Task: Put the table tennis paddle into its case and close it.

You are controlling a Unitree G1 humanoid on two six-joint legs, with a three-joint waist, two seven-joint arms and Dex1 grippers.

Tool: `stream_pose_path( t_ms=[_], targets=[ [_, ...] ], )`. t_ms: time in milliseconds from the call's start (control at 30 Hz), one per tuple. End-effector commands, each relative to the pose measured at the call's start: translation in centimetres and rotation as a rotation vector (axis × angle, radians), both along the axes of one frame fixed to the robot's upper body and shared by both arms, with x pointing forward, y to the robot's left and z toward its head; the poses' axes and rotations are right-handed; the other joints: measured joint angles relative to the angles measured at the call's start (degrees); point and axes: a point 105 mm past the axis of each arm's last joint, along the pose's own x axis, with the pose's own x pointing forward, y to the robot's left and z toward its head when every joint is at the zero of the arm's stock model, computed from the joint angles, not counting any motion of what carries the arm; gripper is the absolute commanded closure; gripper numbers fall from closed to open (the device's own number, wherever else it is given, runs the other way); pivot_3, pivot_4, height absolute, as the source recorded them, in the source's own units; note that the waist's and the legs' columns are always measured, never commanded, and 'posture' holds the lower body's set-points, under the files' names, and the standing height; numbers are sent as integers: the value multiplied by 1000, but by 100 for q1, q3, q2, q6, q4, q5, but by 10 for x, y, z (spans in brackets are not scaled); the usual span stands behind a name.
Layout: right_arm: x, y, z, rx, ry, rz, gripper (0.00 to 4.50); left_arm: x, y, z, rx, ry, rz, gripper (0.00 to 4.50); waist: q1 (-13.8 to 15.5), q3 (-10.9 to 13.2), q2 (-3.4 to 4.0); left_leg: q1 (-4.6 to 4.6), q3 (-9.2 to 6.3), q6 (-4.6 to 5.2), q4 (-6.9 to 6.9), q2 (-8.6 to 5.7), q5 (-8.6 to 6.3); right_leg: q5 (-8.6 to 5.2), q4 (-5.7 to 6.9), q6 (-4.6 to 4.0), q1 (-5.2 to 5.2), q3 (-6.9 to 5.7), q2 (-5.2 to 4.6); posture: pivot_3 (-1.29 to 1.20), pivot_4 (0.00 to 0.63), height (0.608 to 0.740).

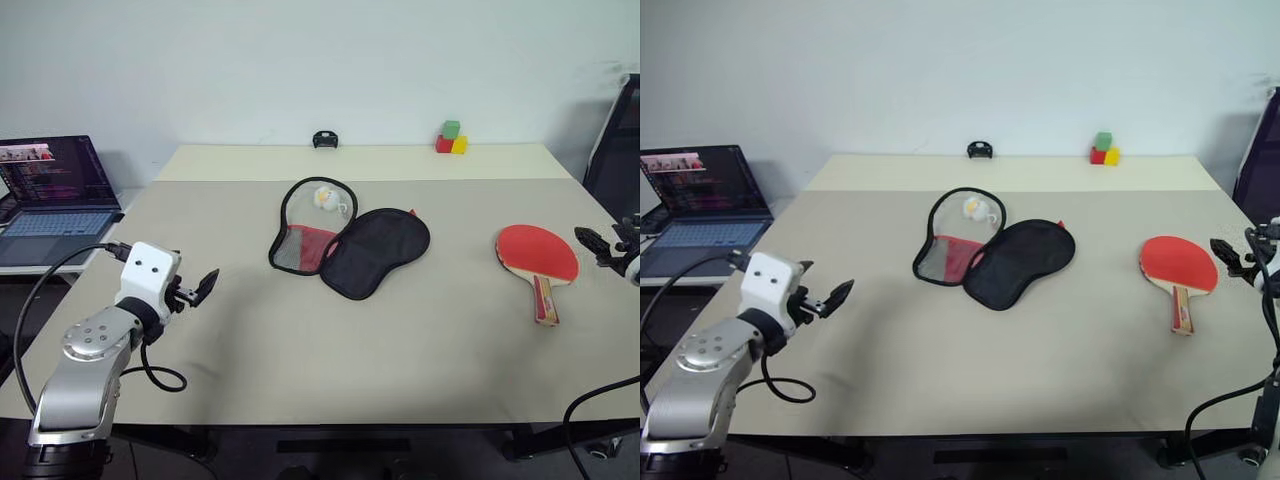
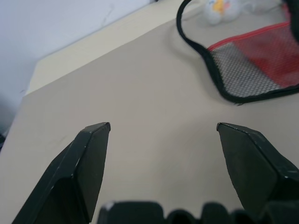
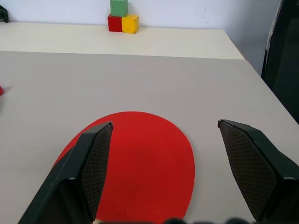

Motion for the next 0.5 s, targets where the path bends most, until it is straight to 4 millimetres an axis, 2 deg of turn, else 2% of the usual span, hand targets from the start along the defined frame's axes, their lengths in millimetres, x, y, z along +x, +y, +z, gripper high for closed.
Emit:
stream_pose_path(
  t_ms=[33,300,500],
  targets=[
    [-2,-2,20,-55,-32,19,584,5,14,6,25,-42,73,493,-3,0,0,1,0,0,0,0,0,0,1,0,0,0,0,0,150,740],
    [1,1,41,-51,-99,28,584,7,12,10,-41,-64,27,493,-3,1,-1,-1,0,0,0,0,0,0,0,0,-1,0,-2,0,150,740],
    [5,16,36,-21,-93,90,584,1,22,15,-62,-76,15,493,-6,1,-1,1,0,-1,-1,1,0,0,1,0,-2,-1,-1,0,150,740]
  ],
)
